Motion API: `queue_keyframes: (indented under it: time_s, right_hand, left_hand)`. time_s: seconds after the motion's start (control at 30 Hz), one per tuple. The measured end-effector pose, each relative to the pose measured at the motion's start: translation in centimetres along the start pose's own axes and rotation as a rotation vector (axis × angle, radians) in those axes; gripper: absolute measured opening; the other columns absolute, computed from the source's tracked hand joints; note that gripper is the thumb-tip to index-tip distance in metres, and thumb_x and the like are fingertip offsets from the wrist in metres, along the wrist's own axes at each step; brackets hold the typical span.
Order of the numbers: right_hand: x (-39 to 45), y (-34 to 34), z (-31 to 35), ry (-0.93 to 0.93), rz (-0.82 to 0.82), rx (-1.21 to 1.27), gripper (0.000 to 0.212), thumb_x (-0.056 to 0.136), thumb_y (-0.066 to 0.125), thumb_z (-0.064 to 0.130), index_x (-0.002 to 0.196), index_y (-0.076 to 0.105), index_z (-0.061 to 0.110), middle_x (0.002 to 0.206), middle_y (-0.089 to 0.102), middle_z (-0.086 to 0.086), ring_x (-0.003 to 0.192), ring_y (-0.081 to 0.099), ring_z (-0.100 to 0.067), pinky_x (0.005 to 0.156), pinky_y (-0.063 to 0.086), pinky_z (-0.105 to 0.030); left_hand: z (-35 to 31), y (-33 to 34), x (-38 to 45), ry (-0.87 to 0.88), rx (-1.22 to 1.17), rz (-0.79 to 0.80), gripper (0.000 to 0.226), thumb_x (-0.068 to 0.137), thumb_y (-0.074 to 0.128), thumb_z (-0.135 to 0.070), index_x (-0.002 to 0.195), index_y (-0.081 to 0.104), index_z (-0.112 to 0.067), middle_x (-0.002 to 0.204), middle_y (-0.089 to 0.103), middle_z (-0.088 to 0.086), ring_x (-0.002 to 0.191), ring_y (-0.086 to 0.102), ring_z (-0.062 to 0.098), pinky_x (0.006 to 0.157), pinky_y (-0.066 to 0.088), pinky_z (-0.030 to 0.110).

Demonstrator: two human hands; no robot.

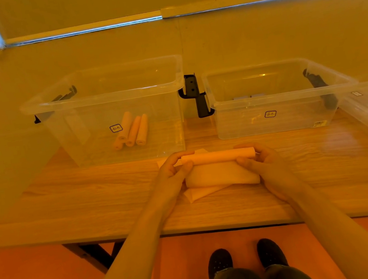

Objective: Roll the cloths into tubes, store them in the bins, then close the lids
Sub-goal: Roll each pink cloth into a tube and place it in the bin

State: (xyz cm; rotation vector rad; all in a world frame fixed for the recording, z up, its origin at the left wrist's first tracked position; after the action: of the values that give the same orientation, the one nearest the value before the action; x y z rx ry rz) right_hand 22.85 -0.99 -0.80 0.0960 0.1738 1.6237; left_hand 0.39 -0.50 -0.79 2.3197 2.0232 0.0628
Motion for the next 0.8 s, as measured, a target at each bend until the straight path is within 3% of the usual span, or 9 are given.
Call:
queue_keyframes:
  time_s: [0.27, 0.43, 0.57, 0.63, 0.7, 0.8]
  right_hand:
    - [0.12, -0.04, -0.17, 0.027, 0.013, -0.019, 0.028, 0.089, 0.060, 0.014, 0.116, 0.060, 0.021, 0.110, 0.069, -0.006, 0.099, 0.068, -0.023, 0.081, 0.057, -0.039]
    - [0.27, -0.20, -0.29, 0.031, 0.006, -0.011, 0.032, 0.087, 0.062, 0.011, 0.117, 0.060, 0.022, 0.113, 0.067, -0.007, 0.101, 0.066, -0.023, 0.080, 0.056, -0.038]
    - [0.18, -0.18, -0.32, 0.038, -0.041, -0.034, 0.054, 0.076, 0.066, 0.039, 0.125, 0.058, 0.016, 0.120, 0.061, -0.008, 0.103, 0.063, -0.024, 0.072, 0.055, -0.034]
    - [0.10, -0.13, -0.15, 0.027, -0.043, -0.058, 0.044, 0.078, 0.061, 0.041, 0.116, 0.062, 0.018, 0.115, 0.063, -0.009, 0.099, 0.063, -0.024, 0.072, 0.055, -0.036]
    - [0.11, -0.15, -0.17, 0.024, -0.040, -0.047, 0.027, 0.086, 0.059, 0.034, 0.109, 0.064, 0.021, 0.112, 0.064, -0.008, 0.097, 0.064, -0.024, 0.074, 0.055, -0.037]
    - [0.20, -0.17, -0.33, 0.052, -0.044, -0.011, 0.029, 0.086, 0.060, 0.028, 0.114, 0.063, 0.018, 0.113, 0.065, -0.008, 0.103, 0.063, -0.025, 0.082, 0.055, -0.040]
  left_hand:
    - [0.20, -0.23, 0.19, 0.010, 0.079, -0.012, 0.028, 0.092, 0.060, -0.024, 0.118, 0.061, -0.031, 0.111, 0.067, 0.007, 0.099, 0.066, 0.026, 0.080, 0.057, 0.049]
    - [0.25, -0.23, 0.14, 0.016, 0.055, -0.004, 0.029, 0.091, 0.061, -0.021, 0.118, 0.063, -0.031, 0.112, 0.065, 0.011, 0.099, 0.064, 0.028, 0.072, 0.055, 0.037]
    - [0.45, -0.27, 0.08, 0.020, 0.022, 0.010, 0.030, 0.091, 0.061, -0.012, 0.115, 0.065, -0.031, 0.106, 0.070, 0.008, 0.092, 0.066, 0.023, 0.067, 0.053, 0.034]
    - [0.36, -0.11, 0.07, 0.011, 0.014, 0.028, 0.033, 0.089, 0.062, -0.010, 0.115, 0.064, -0.030, 0.106, 0.071, 0.005, 0.091, 0.067, 0.022, 0.066, 0.053, 0.032]
    - [0.17, 0.07, 0.04, -0.001, 0.019, 0.013, 0.032, 0.087, 0.064, -0.020, 0.118, 0.063, -0.030, 0.102, 0.070, 0.004, 0.086, 0.067, 0.019, 0.062, 0.052, 0.027]
    - [0.32, 0.04, 0.28, -0.037, 0.009, -0.048, 0.033, 0.080, 0.063, -0.043, 0.113, 0.066, -0.037, 0.115, 0.064, 0.008, 0.095, 0.066, 0.025, 0.068, 0.054, 0.030]
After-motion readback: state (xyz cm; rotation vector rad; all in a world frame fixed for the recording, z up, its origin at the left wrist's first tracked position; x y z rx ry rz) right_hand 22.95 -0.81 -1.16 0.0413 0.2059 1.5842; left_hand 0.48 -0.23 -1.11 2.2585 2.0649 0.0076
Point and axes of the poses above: each hand's wrist, its own x-axis towards the middle knuckle, its own y-axis out of the palm, z = x × y, the point moved 2 cm from there along x, towards the middle knuckle
